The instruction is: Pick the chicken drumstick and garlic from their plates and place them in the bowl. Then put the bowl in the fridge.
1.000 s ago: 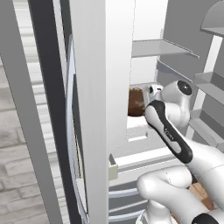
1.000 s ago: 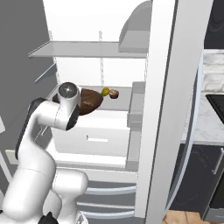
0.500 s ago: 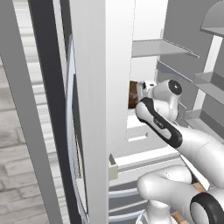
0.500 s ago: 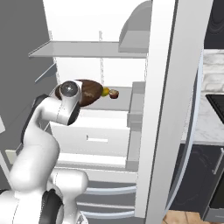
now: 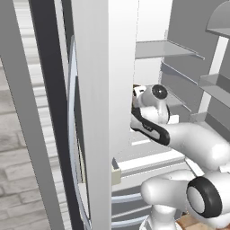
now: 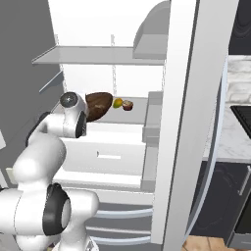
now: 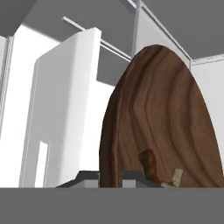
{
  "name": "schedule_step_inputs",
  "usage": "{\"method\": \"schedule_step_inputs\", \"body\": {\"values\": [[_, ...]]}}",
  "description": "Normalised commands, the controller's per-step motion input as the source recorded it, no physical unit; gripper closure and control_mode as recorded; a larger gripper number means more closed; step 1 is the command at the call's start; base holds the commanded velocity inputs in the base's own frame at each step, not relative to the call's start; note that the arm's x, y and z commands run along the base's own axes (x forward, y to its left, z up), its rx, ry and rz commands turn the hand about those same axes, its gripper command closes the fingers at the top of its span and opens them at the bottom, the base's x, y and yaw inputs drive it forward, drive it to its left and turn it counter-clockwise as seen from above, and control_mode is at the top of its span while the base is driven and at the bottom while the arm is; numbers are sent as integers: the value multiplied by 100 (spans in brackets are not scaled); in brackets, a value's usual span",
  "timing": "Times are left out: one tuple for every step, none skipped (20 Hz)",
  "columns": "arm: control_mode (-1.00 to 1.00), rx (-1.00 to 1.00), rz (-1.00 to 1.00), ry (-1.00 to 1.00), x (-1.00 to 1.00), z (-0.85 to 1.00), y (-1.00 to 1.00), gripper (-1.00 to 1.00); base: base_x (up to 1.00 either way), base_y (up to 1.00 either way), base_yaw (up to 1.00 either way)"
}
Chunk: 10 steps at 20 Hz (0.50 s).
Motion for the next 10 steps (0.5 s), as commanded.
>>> {"method": "schedule_step_inputs", "body": {"values": [[-100,-18,4,7,38,-16,3,100,0,0,0],[-100,-12,4,7,34,-13,0,100,0,0,0],[-100,-7,4,5,35,-12,0,100,0,0,0],[-100,-4,5,5,32,-12,0,100,0,0,0],[-100,-1,5,6,34,-10,0,100,0,0,0],[-100,0,5,6,33,-10,0,100,0,0,0],[-100,0,5,7,33,-11,0,100,0,0,0],[-100,0,4,6,31,-13,0,100,0,0,0],[-100,0,4,4,32,-12,1,100,0,0,0],[-100,0,5,1,30,-12,0,100,0,0,0]]}}
